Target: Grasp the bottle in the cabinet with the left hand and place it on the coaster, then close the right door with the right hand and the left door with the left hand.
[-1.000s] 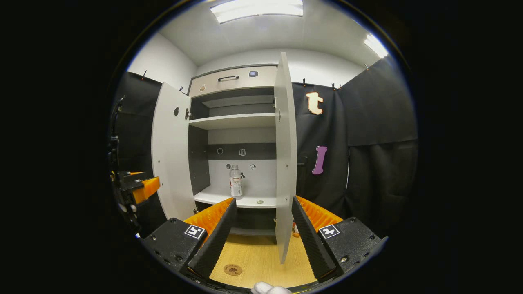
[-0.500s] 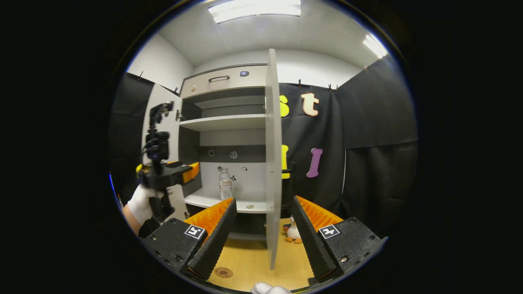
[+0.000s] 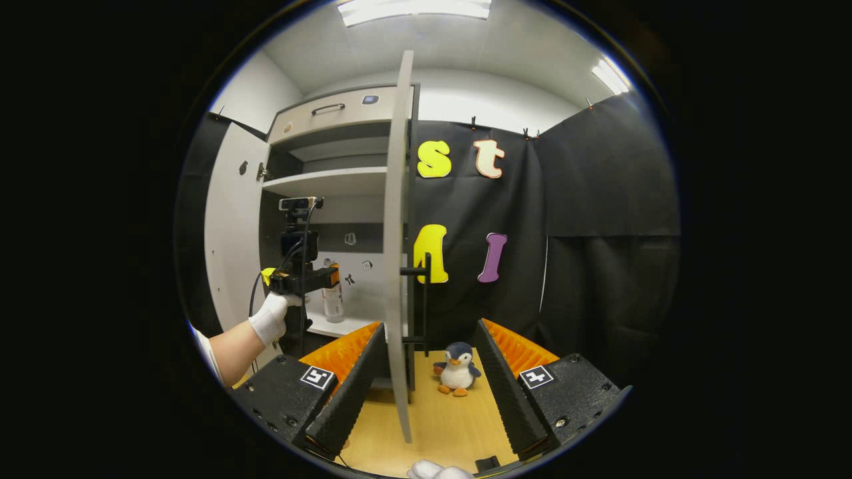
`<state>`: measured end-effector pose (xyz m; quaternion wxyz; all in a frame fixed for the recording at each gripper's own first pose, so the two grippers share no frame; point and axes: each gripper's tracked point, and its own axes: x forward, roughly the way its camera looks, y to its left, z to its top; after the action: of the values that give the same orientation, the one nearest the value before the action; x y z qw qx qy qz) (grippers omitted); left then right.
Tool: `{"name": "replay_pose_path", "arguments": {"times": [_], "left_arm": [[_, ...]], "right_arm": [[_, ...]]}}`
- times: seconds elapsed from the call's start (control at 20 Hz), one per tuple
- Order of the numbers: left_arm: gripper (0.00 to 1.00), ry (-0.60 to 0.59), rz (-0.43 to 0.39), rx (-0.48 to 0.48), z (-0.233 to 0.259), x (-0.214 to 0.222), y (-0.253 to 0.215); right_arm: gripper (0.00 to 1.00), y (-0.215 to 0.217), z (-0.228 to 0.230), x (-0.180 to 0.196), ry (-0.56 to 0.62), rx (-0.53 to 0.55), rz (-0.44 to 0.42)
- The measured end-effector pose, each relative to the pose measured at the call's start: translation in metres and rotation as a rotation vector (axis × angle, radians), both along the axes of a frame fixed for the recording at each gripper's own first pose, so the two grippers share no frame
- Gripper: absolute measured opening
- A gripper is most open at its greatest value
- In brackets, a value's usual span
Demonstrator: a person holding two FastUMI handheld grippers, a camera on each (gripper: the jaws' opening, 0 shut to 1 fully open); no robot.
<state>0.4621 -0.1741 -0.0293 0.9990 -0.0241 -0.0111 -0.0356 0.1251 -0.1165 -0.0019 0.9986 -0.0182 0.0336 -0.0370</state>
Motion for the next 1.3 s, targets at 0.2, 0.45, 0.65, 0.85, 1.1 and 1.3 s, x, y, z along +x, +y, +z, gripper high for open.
{"name": "replay_pose_path", "arguments": {"times": [0.2,0.45,0.65,0.85,1.1,1.3], "left_arm": [[0.96,-0.003,0.031,0.026,-0.011,0.02,0.005],[0.9,0.043,0.029,0.045,-0.027,0.036,0.003],[0.76,0.015,0.026,0.05,-0.009,0.009,0.007],[0.76,-0.048,-0.003,0.066,0.026,-0.055,0.013],[0.76,-0.059,-0.063,0.065,0.027,-0.151,0.017],[0.76,-0.047,-0.09,0.036,-0.008,-0.22,0.015]], "right_arm": [[0.84,-0.002,-0.002,0.009,0.003,0.005,0.019],[0.84,0.001,-0.004,0.014,0.012,0.003,0.043],[0.84,0.003,0.001,0.009,-0.005,0.016,0.046],[0.83,0.009,0.001,0.002,-0.024,0.016,0.041],[0.83,0.01,-0.012,-0.013,-0.015,0.027,0.017],[0.83,0.006,-0.029,-0.032,-0.001,0.04,-0.002]]}}
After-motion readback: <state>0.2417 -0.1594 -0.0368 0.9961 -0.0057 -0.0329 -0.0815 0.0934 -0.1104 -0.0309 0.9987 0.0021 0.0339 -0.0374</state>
